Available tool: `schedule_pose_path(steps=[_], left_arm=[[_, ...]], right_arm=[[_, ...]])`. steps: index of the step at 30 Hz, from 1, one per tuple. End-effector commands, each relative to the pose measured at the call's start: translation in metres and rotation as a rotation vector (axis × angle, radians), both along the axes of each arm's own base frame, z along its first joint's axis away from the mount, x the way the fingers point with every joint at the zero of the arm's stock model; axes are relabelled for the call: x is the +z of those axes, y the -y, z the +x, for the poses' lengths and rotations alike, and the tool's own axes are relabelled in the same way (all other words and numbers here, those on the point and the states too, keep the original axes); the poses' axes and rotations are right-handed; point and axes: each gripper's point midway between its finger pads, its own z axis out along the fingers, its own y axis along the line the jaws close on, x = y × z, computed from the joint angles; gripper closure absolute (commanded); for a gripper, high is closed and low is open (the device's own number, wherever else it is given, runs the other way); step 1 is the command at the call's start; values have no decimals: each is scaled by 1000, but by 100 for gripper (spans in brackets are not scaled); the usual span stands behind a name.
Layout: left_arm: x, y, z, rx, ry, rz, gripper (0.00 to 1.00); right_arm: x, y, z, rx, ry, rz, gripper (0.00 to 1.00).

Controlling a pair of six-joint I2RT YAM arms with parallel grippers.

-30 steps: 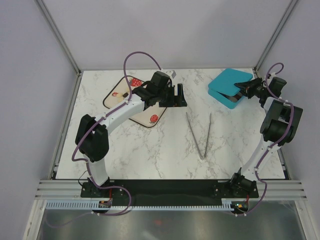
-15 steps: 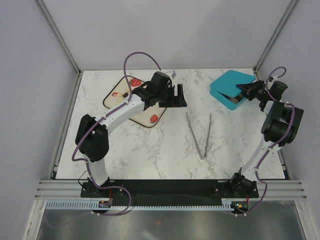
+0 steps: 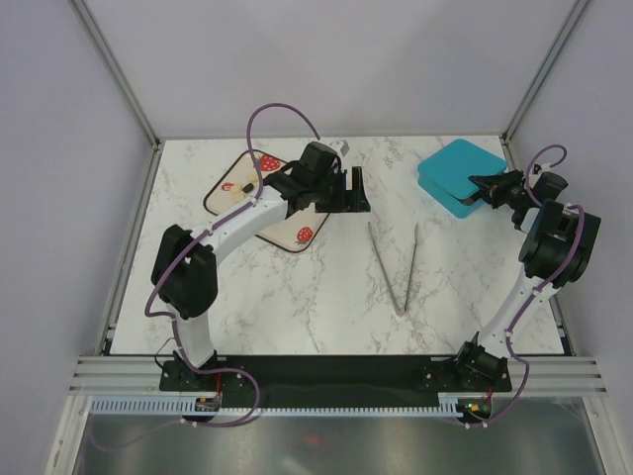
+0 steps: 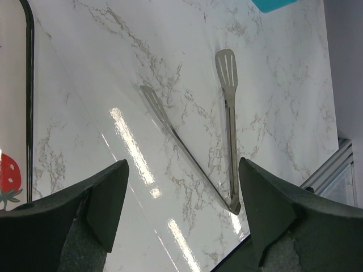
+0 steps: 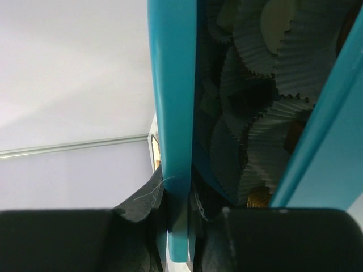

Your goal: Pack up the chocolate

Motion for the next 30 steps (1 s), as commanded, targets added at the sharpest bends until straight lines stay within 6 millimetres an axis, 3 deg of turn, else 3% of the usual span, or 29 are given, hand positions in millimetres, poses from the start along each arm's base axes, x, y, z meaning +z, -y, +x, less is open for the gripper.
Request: schedule_pose_path(steps=[1, 12, 21, 25, 30], left_arm=[[19, 9, 10, -31, 66, -40, 14], [18, -1, 8, -3, 83, -13, 14], [22, -12, 7, 32, 103, 4, 14], [23, -13, 5, 31, 101, 2, 14], [24, -12, 5, 33, 98, -4, 14]], right_arm=[[-25, -1, -6, -2, -45, -32, 100], [-63, -36, -20, 97, -155, -73, 100], [-73, -62, -29, 159, -157, -83, 100], [-44, -72, -15, 180, -65, -75, 100], [41, -89, 10, 199, 163, -10, 100]])
